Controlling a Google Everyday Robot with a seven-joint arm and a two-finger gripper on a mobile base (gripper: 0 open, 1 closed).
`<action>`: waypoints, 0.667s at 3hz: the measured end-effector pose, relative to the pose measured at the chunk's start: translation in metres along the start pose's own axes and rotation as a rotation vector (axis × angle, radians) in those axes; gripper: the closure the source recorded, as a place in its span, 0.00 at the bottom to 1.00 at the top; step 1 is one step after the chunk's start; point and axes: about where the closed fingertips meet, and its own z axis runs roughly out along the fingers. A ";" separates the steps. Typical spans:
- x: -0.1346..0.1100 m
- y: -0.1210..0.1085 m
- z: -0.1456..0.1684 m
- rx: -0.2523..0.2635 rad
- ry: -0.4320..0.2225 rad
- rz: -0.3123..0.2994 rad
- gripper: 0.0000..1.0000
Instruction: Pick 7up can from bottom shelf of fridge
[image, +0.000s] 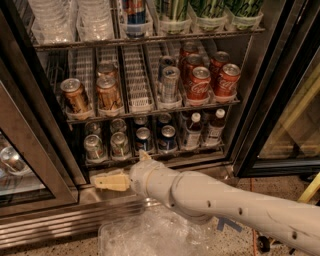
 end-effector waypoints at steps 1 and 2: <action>-0.014 0.017 0.030 0.048 -0.042 -0.015 0.00; -0.024 0.000 0.031 0.117 -0.079 -0.016 0.00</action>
Offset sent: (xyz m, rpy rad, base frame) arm 0.0079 0.0305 0.0055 0.0043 -0.0305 -0.0345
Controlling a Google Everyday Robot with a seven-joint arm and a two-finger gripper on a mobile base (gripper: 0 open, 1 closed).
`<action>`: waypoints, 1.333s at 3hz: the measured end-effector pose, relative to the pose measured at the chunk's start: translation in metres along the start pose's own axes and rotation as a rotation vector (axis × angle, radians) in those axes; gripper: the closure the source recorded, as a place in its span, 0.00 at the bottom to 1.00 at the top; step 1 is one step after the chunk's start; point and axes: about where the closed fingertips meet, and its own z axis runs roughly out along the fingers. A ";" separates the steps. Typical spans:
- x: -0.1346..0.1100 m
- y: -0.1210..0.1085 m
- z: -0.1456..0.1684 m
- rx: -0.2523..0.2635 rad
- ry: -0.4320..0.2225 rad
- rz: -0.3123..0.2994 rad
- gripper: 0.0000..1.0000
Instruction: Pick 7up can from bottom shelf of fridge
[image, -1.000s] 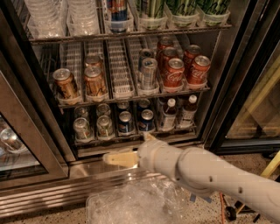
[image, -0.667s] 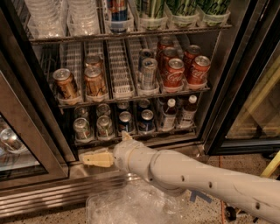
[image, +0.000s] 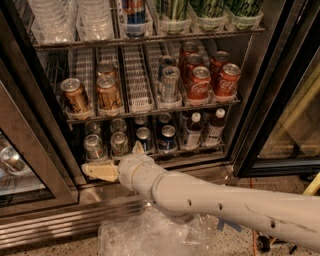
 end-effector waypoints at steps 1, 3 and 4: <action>0.000 0.000 0.000 0.000 0.000 0.000 0.00; 0.034 0.010 0.026 0.056 -0.058 0.021 0.00; 0.065 0.030 0.045 0.089 -0.047 -0.056 0.00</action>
Offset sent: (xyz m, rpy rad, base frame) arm 0.0167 0.0035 -0.0258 0.0467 -0.0386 -0.1471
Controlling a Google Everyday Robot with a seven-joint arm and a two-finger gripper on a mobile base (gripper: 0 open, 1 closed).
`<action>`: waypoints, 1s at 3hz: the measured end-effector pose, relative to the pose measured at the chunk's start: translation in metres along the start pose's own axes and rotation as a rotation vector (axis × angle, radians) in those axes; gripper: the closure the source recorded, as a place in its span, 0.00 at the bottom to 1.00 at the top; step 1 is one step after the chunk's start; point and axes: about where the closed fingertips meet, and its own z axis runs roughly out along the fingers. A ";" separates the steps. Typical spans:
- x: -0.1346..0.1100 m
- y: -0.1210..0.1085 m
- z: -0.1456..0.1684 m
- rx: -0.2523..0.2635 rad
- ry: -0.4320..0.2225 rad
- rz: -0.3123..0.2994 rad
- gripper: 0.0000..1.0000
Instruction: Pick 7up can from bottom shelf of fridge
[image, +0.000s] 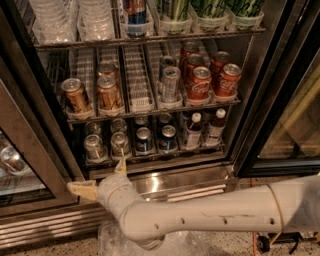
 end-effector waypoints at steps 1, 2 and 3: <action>0.031 0.020 0.017 0.067 0.008 -0.137 0.00; 0.040 0.010 0.024 0.167 -0.016 -0.192 0.00; 0.038 -0.018 0.022 0.300 -0.079 -0.193 0.00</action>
Offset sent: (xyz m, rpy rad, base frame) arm 0.0444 -0.0640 -0.0240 -0.2730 -0.3013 -0.5711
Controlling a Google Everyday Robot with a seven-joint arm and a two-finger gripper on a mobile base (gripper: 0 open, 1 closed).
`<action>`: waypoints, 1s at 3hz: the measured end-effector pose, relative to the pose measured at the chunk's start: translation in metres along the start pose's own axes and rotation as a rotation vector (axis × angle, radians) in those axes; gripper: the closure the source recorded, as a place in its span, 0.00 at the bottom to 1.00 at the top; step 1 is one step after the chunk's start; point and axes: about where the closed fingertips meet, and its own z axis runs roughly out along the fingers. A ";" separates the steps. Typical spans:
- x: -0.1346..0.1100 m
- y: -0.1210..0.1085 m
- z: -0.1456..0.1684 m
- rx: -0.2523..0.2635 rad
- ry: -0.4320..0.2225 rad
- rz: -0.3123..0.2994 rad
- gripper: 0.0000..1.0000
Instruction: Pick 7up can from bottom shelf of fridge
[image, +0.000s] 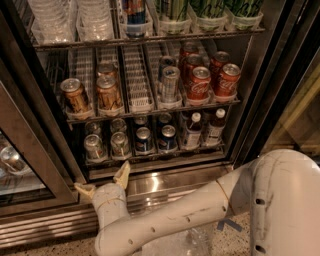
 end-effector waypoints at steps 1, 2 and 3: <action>-0.011 -0.044 0.000 0.164 -0.084 0.033 0.00; -0.017 -0.055 -0.003 0.211 -0.105 0.034 0.00; -0.006 -0.047 0.002 0.170 -0.069 0.060 0.00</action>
Offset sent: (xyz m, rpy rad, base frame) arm 0.0145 -0.0311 0.0121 0.0333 -0.0743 -0.1295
